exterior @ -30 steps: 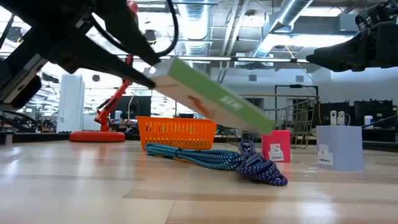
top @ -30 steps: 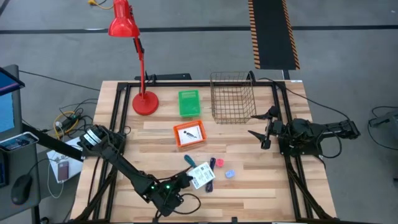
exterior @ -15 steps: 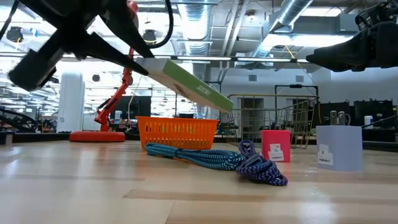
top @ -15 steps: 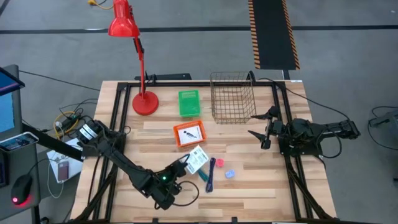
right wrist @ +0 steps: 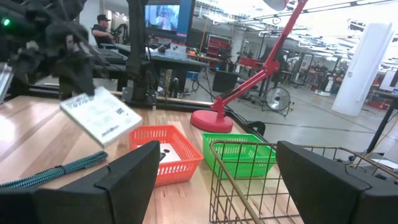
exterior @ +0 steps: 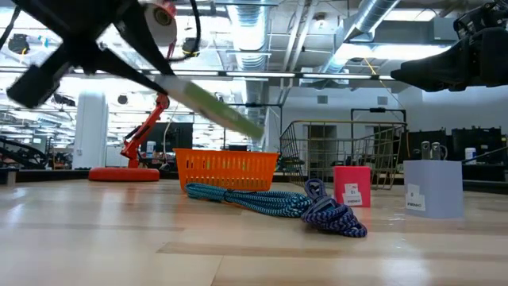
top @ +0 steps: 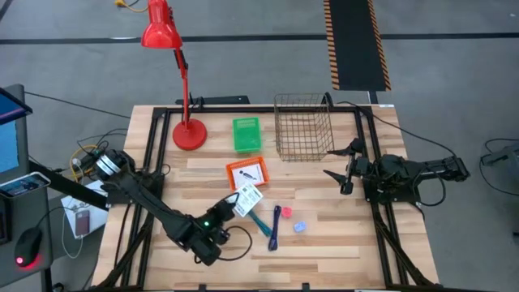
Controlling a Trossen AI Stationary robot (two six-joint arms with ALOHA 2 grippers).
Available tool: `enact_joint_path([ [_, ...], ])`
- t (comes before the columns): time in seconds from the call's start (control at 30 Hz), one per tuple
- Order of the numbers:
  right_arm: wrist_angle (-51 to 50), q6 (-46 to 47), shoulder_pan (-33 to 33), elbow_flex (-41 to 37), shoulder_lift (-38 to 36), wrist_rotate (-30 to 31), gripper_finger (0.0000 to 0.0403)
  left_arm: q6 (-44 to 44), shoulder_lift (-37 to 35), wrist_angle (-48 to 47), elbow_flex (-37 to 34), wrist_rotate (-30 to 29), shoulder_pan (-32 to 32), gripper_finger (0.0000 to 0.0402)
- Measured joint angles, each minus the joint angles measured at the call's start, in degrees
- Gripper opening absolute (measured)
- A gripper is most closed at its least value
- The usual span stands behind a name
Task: Pick and place items into bin
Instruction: Put the white box into the orange bin
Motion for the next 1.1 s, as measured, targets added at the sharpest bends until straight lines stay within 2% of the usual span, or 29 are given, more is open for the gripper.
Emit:
enact_joint_path([
  [0.13, 0.0, 0.0, 0.0, 0.0, 0.0, 0.0, 0.0317, -0.2, -6.8, 2.7, -3.4, -0.2, 0.0, 0.0047],
  [0.23, 0.0, 0.0, 0.0, 0.0, 0.0, 0.0, 0.0317, 1.9, -12.1, 8.5, -7.5, -0.2, 0.0, 0.0047],
  [0.47, 0.0, 0.0, 0.0, 0.0, 0.0, 0.0, 0.0317, 14.4, -20.7, 26.7, -20.7, 1.2, 2.6, 0.0047],
  [0.63, 0.0, 0.0, 0.0, 0.0, 0.0, 0.0, 0.0317, 24.1, -22.8, 38.6, -29.0, 4.1, 6.3, 0.0047],
  [0.73, 0.0, 0.0, 0.0, 0.0, 0.0, 0.0, 0.0317, 28.2, -23.5, 43.7, -32.0, 8.2, 9.1, 0.0047],
  [0.97, 0.0, 0.0, 0.0, 0.0, 0.0, 0.0, 0.0317, 35.8, -23.5, 48.6, -34.4, 15.3, 16.1, 0.0047],
  [1.1, 0.0, 0.0, 0.0, 0.0, 0.0, 0.0, 0.0317, 37.2, -23.5, 49.1, -34.4, 19.6, 19.2, 0.0047],
])
